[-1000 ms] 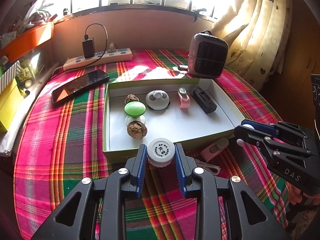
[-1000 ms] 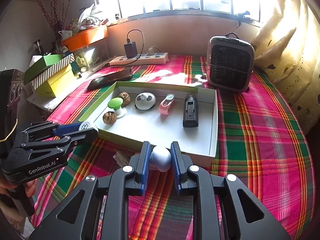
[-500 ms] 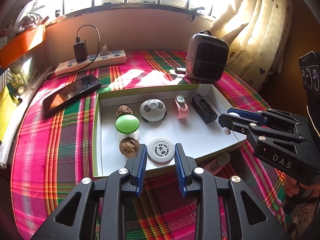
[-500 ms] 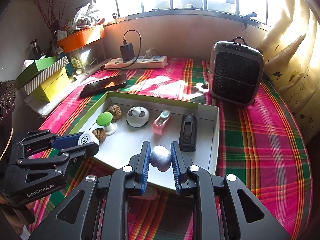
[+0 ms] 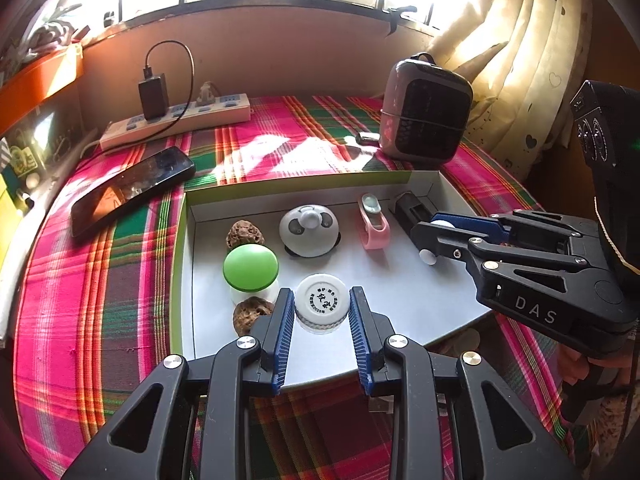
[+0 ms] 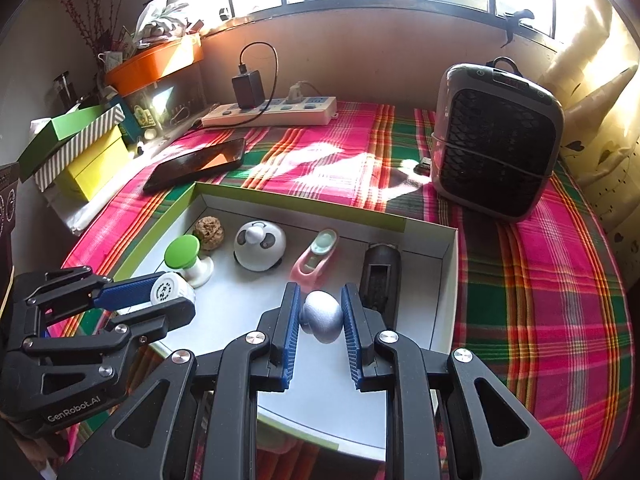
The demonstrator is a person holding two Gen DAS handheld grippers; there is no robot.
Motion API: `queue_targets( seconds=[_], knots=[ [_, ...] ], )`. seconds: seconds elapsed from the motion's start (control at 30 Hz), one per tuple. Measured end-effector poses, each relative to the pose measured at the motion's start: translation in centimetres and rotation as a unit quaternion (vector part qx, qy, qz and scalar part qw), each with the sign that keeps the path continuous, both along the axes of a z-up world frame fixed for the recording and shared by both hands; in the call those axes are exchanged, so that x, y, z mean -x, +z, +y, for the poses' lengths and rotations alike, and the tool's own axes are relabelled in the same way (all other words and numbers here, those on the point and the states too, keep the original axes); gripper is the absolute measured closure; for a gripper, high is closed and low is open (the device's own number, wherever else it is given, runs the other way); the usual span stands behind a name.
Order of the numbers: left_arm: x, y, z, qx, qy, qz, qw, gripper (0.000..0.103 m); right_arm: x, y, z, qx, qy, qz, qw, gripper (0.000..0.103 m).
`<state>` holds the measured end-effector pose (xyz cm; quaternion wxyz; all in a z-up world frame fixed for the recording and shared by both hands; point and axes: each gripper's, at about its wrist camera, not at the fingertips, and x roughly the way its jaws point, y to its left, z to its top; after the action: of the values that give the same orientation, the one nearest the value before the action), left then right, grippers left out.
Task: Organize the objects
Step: 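Lift both held white objects and carry them over the box, then lower the white container and egg-shaped object into the box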
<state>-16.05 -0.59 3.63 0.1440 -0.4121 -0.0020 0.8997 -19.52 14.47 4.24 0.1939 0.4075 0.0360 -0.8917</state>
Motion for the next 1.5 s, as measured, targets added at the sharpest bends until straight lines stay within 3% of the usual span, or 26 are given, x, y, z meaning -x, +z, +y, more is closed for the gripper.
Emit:
queue_targets(
  seconds=[0.57,1.03,1.5],
  knots=[
    [1.9,-1.3,0.7,0.008,-0.004,-0.013,0.9999,0.077,2.5,-1.7,-0.7,-0.033,0.004,-0.015,0.999,0.081],
    [3.0,-1.8,1.3,0.016,-0.006,-0.022,0.9996,0.077,2.9,-2.2,-1.2,-0.074,0.002,0.007,0.997,0.081],
    [3.1,-1.9,1.4,0.024,-0.003,-0.02,0.9995,0.077,2.7,-2.4,-1.3,-0.079,0.004,0.018,0.997,0.081]
  ],
)
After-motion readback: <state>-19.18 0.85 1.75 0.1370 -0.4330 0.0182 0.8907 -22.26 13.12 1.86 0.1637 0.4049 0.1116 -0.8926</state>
